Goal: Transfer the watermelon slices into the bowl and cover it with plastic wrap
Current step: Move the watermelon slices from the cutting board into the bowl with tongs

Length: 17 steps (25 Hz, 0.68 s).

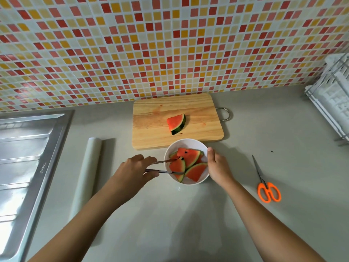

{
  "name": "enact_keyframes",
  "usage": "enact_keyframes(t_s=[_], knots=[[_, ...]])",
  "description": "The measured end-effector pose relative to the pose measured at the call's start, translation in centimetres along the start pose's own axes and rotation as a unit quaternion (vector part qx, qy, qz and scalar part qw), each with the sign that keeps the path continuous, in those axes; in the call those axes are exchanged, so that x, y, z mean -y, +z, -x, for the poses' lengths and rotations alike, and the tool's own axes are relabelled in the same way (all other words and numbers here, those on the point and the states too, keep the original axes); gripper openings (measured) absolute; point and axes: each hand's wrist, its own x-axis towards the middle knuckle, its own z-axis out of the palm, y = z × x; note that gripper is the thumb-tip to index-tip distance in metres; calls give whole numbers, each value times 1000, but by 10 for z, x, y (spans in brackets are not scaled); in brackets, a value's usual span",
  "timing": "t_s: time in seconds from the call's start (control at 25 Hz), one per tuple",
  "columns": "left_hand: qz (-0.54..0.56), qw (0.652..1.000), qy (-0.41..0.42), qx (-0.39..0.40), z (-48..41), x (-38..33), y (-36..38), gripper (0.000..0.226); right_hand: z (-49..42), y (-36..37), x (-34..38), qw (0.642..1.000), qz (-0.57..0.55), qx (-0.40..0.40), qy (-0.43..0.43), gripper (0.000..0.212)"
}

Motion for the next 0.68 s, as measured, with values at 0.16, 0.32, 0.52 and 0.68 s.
enact_keyframes(t_s=[0.16,0.32,0.52,0.68], knots=[[32,999,3,-39,1,3,-4,36,0,0,0,1000,-8,5,-1,47],[51,981,-56,-178,-36,22,2,33,0,-2,2,1000,7,6,-10,46],[80,976,-124,-159,-74,41,49,38,-1,-6,1,1000,21,11,-19,47],[66,975,-130,-166,-77,45,73,39,-2,-5,0,999,27,19,-13,46]])
